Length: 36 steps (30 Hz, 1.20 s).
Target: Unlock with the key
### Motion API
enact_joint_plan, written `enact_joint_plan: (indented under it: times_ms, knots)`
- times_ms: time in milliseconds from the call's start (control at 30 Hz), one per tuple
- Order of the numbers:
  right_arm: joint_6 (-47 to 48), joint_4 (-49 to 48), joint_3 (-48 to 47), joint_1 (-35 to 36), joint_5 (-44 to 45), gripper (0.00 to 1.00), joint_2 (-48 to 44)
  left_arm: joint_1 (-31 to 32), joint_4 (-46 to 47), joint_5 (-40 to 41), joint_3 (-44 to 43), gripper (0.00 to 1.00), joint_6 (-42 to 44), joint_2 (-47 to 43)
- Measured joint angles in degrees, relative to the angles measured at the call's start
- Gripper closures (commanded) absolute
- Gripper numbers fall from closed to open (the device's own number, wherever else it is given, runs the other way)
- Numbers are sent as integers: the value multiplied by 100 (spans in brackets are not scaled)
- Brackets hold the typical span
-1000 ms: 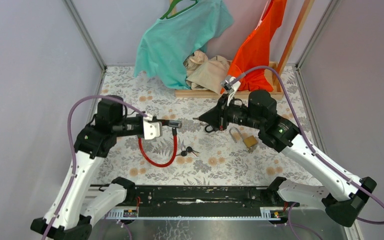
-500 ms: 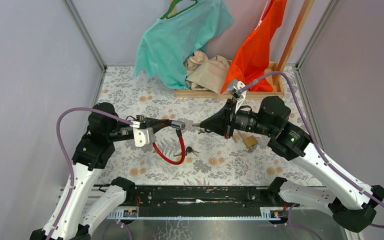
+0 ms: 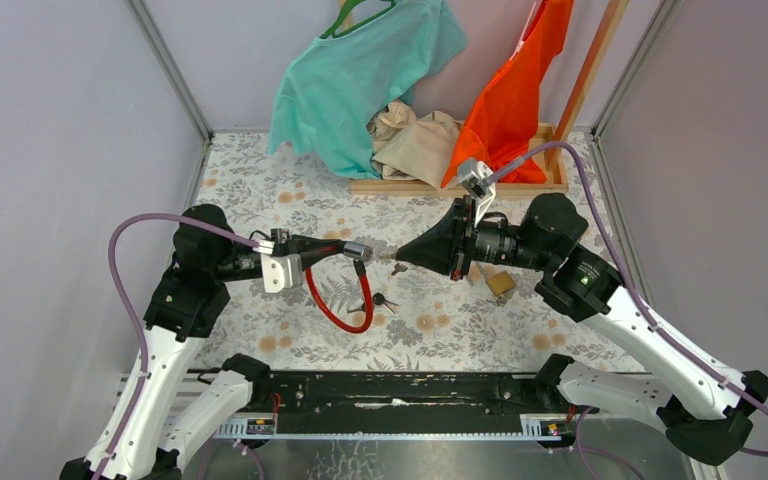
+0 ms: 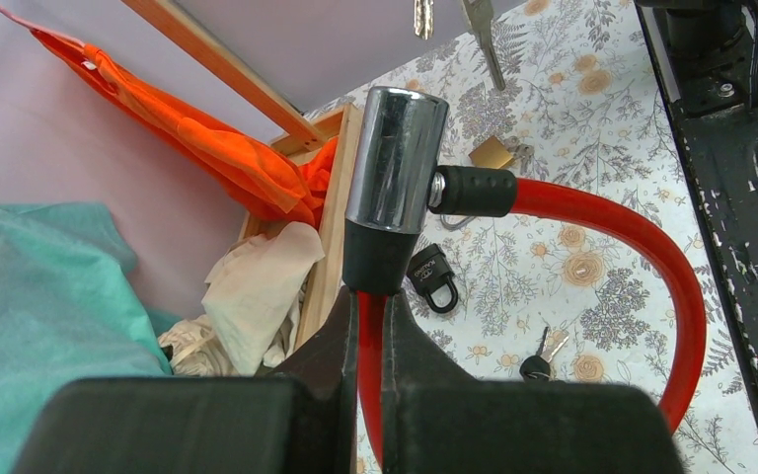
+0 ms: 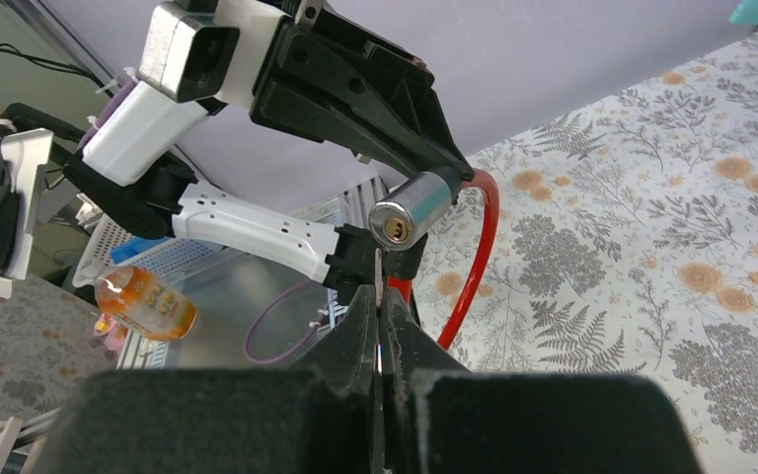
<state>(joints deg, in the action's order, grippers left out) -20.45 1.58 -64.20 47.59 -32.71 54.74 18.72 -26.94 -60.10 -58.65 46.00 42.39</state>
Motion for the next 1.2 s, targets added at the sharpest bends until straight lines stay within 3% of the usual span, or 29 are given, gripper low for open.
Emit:
enact_joint_plan:
  times_ms: [1200]
  knots:
    - [-229,-350,-7,20,-267,100,363,0,-120,-39,-2,100,278,-9]
